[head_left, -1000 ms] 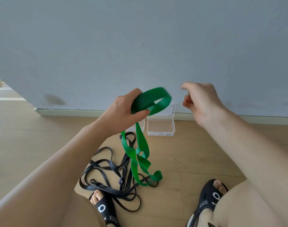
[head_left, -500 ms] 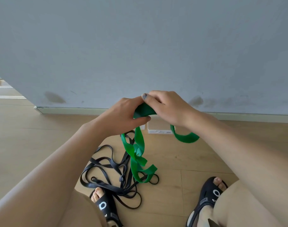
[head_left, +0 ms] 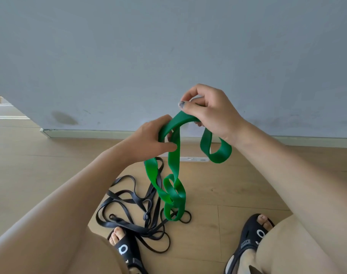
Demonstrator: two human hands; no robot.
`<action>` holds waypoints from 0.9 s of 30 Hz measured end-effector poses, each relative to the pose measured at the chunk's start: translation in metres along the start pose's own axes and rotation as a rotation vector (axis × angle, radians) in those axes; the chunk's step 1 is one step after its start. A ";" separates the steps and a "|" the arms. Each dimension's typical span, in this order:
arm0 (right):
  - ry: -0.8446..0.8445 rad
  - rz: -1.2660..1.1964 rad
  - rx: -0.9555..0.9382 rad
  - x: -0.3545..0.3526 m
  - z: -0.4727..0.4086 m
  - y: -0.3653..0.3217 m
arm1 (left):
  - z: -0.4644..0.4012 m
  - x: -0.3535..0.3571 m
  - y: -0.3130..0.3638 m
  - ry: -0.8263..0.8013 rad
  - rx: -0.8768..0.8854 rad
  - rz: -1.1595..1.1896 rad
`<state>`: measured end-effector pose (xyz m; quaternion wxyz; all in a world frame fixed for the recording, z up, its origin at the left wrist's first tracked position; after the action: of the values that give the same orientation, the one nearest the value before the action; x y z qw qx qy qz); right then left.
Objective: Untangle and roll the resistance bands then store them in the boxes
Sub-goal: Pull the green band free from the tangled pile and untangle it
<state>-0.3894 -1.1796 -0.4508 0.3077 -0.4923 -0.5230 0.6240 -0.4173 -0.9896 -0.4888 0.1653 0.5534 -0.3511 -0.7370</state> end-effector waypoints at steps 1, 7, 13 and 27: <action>-0.016 -0.033 0.004 -0.001 0.001 -0.002 | 0.001 0.001 0.003 -0.006 0.011 0.035; -0.082 -0.139 0.022 0.000 0.005 -0.007 | -0.001 0.011 0.008 -0.055 0.033 0.088; 0.037 -0.047 0.048 -0.023 0.004 -0.007 | 0.002 -0.011 0.006 0.051 0.073 0.147; -0.184 0.244 0.100 0.022 0.010 0.012 | 0.011 -0.001 0.021 0.158 0.084 -0.049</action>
<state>-0.4049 -1.1663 -0.4688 0.2045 -0.4768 -0.4536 0.7246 -0.4299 -1.0001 -0.4723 0.1511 0.6246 -0.3543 -0.6794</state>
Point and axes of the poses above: each hand's wrist, its own z-axis away from the middle knuckle, its own x-axis out of the palm, y = z × x, the point moved 1 cm from there along -z, towards the middle knuckle, and after that the axes turned 2 degrees about -y, right-handed, at the moved point
